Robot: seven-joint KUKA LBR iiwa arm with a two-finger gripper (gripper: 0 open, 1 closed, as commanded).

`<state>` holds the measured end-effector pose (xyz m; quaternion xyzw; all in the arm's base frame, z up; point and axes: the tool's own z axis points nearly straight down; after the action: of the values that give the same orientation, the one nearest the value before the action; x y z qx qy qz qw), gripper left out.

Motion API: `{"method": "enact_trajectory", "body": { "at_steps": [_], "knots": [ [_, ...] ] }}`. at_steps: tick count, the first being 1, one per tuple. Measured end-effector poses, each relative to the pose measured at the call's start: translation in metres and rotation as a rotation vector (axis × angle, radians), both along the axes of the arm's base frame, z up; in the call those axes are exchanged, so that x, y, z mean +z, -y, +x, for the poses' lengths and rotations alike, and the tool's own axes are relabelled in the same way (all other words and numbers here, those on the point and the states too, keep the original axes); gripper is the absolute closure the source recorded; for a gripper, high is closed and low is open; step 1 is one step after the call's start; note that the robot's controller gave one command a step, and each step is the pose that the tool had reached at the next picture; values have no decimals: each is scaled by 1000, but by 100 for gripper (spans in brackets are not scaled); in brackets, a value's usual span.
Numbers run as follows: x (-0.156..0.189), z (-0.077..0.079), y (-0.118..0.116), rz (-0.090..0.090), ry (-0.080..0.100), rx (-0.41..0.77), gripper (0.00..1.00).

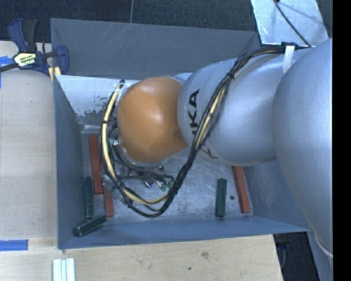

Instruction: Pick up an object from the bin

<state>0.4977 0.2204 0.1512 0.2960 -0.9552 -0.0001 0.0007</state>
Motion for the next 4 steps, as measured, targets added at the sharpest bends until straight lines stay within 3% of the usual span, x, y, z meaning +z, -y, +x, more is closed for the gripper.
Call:
{"method": "enact_trajectory", "body": {
  "at_steps": [1, 2, 3, 4],
  "knots": [
    [1, 1, 0, 1, 2, -2, 0],
    [-82, -10, -8, 2, 4, 345, 0],
    [-79, -8, -8, 6, 11, 342, 100],
    [41, 27, 15, 3, 14, 356, 100]
  ]
}}
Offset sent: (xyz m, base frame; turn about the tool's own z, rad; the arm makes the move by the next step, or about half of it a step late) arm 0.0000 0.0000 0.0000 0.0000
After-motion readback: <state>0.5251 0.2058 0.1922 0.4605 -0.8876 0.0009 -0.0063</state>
